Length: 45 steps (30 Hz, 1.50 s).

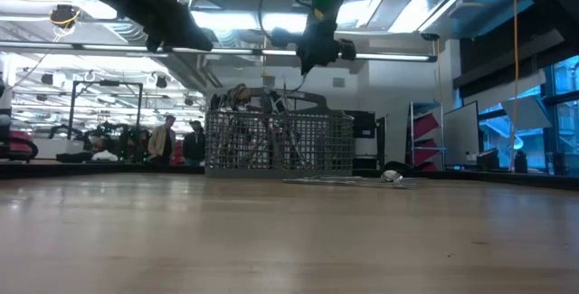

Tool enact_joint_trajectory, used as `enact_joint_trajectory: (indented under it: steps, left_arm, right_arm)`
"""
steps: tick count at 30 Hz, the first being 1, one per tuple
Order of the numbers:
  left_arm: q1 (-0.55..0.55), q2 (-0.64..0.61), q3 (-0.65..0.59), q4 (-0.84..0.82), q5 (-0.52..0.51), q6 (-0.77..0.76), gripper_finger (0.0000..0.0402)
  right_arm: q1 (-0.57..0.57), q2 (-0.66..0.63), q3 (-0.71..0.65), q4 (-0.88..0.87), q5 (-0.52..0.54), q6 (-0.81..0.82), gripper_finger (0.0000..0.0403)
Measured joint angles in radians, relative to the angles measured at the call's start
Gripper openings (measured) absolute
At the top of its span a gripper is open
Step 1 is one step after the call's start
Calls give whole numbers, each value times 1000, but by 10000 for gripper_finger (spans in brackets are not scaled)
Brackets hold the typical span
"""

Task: Sort silverware
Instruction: Put the silver fork into the silverware rack

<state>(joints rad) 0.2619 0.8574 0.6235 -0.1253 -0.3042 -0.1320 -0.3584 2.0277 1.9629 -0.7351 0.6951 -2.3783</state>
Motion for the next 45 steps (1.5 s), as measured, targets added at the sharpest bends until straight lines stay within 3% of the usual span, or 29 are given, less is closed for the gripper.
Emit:
enact_joint_trajectory:
  steps: [5,13,27,34,40,45]
  left_arm:
    - [0,0,0,0,0,-3,3]
    - [0,0,0,1,0,-45,3]
    - [0,-12,0,9,0,-31,3]
    - [-1,-222,-39,6,4,20,3]
    - [-44,-454,-240,28,17,-43,3]
    - [-90,-567,-415,229,85,16,3]
  right_arm:
    - [6,0,0,45,-10,-44,5]
    - [4,1,0,59,-119,-39,5]
    - [5,2,0,104,-141,-39,5]
    - [5,2,-1,113,-152,-39,5]
    - [5,2,-1,114,-157,-38,5]
    - [5,2,-1,117,-157,-37,5]
